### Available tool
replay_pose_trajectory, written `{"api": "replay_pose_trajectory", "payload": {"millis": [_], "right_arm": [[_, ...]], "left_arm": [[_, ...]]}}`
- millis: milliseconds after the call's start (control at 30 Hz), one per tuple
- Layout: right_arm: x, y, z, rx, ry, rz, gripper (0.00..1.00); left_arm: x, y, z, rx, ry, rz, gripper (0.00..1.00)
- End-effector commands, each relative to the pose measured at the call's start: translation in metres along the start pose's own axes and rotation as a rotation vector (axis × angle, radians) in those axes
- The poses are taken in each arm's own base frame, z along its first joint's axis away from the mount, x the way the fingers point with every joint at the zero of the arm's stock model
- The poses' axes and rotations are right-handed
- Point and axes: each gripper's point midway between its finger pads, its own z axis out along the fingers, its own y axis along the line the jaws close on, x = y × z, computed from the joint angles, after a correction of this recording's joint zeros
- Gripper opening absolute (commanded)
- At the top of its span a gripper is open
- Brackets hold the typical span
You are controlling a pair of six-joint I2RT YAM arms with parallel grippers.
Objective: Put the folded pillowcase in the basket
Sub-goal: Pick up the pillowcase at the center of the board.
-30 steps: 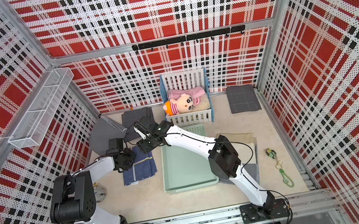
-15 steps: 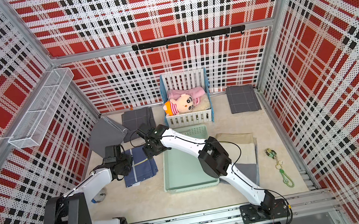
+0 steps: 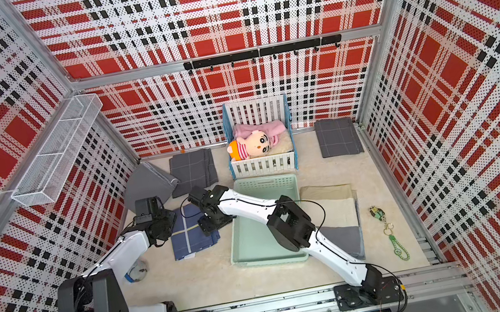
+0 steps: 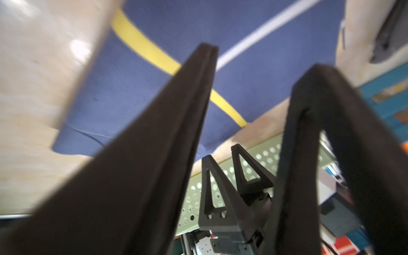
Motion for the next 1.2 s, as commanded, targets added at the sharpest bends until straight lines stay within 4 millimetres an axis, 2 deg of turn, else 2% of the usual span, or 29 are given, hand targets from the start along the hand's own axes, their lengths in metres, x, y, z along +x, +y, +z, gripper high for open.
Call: {"api": "replay_pose_trajectory", "payload": {"millis": [0, 167, 300, 400, 567, 833, 967, 1100, 1167], "right_arm": [[0.016, -0.002, 0.016, 0.013, 0.058, 0.012, 0.75], [0.024, 0.008, 0.027, -0.003, 0.085, -0.002, 0.72], [0.029, 0.008, 0.032, 0.003, 0.099, -0.006, 0.68], [0.028, 0.007, 0.031, 0.006, 0.092, -0.006, 0.67], [0.029, 0.009, 0.037, -0.002, 0.098, -0.008, 0.66], [0.033, 0.008, 0.043, -0.009, 0.112, -0.017, 0.63], [0.034, 0.010, 0.043, -0.018, 0.116, -0.021, 0.63], [0.036, 0.009, 0.045, -0.021, 0.128, -0.021, 0.63], [0.037, 0.010, 0.046, -0.026, 0.132, -0.023, 0.61]], "left_arm": [[-0.019, 0.005, 0.002, -0.056, -0.038, 0.069, 0.43], [-0.038, 0.012, 0.012, -0.125, -0.059, 0.111, 0.47], [-0.047, 0.019, 0.020, -0.162, -0.060, 0.114, 0.48], [-0.041, 0.020, 0.030, -0.151, -0.015, 0.119, 0.48], [-0.016, 0.006, 0.045, -0.081, 0.074, 0.170, 0.50], [-0.010, -0.007, 0.049, 0.007, 0.090, 0.177, 0.54], [-0.002, 0.012, 0.061, -0.067, 0.138, 0.180, 0.54], [0.006, 0.024, 0.064, -0.104, 0.161, 0.199, 0.53], [0.015, 0.031, 0.068, -0.124, 0.202, 0.215, 0.50]]}}
